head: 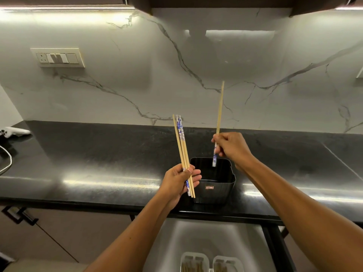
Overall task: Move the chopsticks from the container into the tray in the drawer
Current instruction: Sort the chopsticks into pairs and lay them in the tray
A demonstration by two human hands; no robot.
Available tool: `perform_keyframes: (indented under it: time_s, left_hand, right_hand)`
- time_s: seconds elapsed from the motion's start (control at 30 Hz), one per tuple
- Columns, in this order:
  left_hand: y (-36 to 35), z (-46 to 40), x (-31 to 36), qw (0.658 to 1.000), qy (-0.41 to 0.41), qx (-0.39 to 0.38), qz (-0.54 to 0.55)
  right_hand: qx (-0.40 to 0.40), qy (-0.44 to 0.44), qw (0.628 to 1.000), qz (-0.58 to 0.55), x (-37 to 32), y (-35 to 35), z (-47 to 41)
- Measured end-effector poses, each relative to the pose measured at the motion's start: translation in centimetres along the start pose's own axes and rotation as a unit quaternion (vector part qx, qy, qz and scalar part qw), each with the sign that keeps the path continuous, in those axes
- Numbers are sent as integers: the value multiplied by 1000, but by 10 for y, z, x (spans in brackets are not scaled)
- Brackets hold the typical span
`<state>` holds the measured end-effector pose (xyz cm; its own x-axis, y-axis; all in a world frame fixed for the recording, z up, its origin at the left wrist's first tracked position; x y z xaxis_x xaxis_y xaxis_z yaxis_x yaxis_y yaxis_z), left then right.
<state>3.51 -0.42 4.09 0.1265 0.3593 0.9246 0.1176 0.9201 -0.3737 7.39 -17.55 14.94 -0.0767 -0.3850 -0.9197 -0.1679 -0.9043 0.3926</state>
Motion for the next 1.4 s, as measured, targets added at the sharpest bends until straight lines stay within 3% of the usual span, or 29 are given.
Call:
perform_keyframes:
  time_s: [0.2,0.3,0.83,0.9,1.03,1.1,1.4]
  left_hand:
    - [-6,0,-1,1000,1,-2,13]
    - [-12,2,2,1000,-7,-22,4]
    - [-7,3,3,999,-24,-19,-30]
    - [-7,3,2,999,-24,-22,-31]
    - [-6,1,1,999,-19,-18,-22]
    - [-6,1,0,999,-18,-17,-24]
    - [-7,4,1,998,-22,-24,-46]
  right_hand:
    - [-105,-34,992,65,4,-37,16]
    - [-117,-27,987,104,3,-49,22]
    - [-183,-115,976,29,22,-70,28]
    - [-172,-95,980,23,17,-69,29]
    - [-21,59,994,87,-16,-46,27]
    - [1,94,990,104,-30,-43,27]
    - [-27,54,998,34,-31,-42,19]
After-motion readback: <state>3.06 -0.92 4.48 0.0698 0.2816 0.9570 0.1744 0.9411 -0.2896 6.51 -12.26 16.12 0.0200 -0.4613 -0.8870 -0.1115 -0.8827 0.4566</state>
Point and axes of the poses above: each hand's wrist, its own z-axis away from the middle knuckle, its own y-axis out of the back of the hand, x = y × z, the point moved 9 cm from there along -z, towards the middle knuckle, and after that the axes turned 8 degrees about -y, right-handed, at the moved point
